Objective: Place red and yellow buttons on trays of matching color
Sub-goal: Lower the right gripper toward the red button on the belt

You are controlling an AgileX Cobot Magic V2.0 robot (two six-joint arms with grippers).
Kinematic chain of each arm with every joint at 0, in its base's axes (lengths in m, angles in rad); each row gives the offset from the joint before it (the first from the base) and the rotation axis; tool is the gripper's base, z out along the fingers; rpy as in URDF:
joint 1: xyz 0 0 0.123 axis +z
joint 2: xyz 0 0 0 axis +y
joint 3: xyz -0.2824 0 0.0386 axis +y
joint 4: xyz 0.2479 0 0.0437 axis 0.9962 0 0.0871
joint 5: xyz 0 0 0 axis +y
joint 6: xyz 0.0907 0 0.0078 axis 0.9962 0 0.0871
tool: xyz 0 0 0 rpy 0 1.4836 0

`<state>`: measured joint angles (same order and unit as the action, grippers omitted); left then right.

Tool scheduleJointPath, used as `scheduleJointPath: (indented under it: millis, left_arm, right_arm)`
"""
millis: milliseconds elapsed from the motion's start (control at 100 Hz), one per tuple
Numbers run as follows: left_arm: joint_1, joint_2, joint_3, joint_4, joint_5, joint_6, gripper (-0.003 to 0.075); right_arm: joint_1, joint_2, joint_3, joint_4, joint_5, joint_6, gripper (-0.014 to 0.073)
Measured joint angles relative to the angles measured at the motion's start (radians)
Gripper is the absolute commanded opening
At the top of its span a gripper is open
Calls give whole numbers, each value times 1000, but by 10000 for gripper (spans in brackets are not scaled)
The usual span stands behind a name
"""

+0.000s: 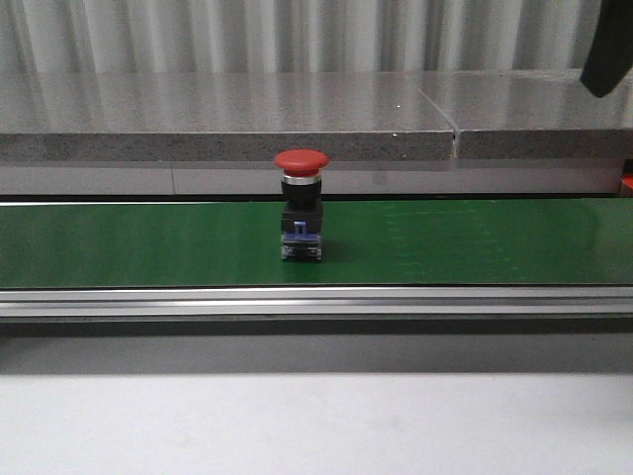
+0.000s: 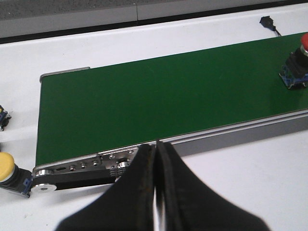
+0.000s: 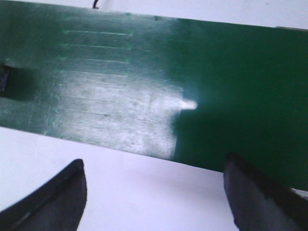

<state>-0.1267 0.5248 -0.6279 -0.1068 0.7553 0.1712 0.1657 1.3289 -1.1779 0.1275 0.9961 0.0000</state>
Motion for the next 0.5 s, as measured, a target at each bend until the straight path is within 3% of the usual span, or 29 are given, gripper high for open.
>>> scheduleJointPath:
  millis: [340,500]
  left_arm:
    - [0,0,0,0,0,0,-21]
    - [0,0,0,0,0,0,-21]
  right_arm:
    - [148,219,-249,105,206,-215,596]
    - [196,335,-348,118,227,-339,596]
